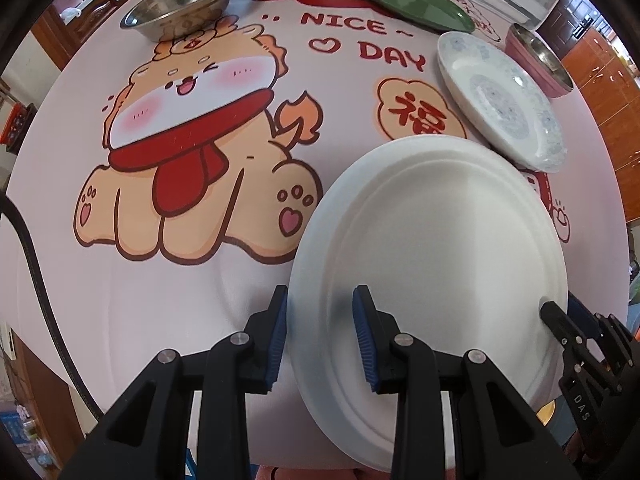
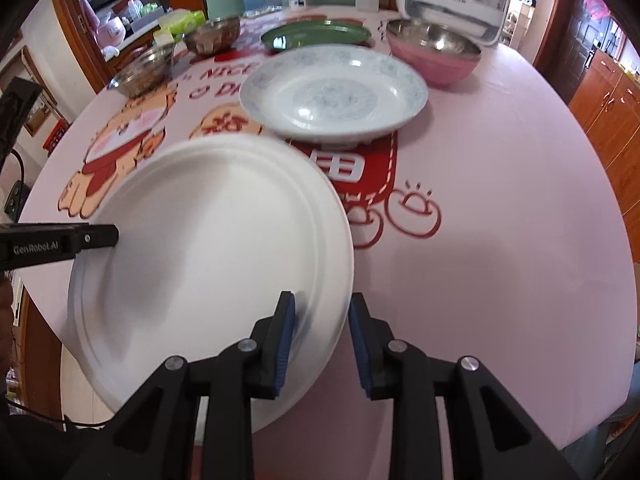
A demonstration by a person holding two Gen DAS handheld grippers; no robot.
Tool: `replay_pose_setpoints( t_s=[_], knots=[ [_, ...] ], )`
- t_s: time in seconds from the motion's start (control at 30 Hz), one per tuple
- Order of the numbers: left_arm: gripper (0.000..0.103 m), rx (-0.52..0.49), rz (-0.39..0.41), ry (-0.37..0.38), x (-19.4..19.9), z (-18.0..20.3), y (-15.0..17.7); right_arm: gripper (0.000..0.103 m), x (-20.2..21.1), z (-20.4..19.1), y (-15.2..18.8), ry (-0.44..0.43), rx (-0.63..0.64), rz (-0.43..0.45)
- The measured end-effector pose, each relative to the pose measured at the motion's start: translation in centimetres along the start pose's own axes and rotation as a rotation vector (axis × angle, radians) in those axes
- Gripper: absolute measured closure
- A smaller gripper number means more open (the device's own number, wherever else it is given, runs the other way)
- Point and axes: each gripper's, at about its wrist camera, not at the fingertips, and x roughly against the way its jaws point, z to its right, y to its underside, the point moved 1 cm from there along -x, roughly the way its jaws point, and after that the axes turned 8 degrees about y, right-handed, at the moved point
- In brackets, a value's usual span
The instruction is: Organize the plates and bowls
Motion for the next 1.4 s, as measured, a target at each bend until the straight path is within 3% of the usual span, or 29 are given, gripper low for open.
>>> replay_pose_setpoints(
  t_s=[0.57, 0.67, 0.73, 0.83, 1.4],
  knots=[
    [0.072, -0.066, 0.003, 0.016, -0.3, 0.1, 0.3, 0.072, 0.1, -1.0, 0.7, 0.07, -0.045, -0.003],
    [0.072, -0.083, 0.002, 0.024, -0.3, 0.0, 0.4, 0.066, 0.3, -1.0, 0.9, 0.087, -0.069, -0.008],
    [0.071, -0.095, -0.001, 0.033, -0.1, -0.1, 0.6, 0.059, 0.5, -1.0, 1.0, 0.099, -0.093, -0.003],
    [0.069, -0.114, 0.0, 0.036, 0.3, -0.4, 0.9, 0.056, 1.0, -1.1, 1.1, 0.123, -0.129, 0.005],
    [0.064, -0.25, 0.024, 0.111, 4.3, -2.7, 0.8, 0.055, 5.2, -2.5, 2.1, 0.23, -0.359, 0.08]
  ],
)
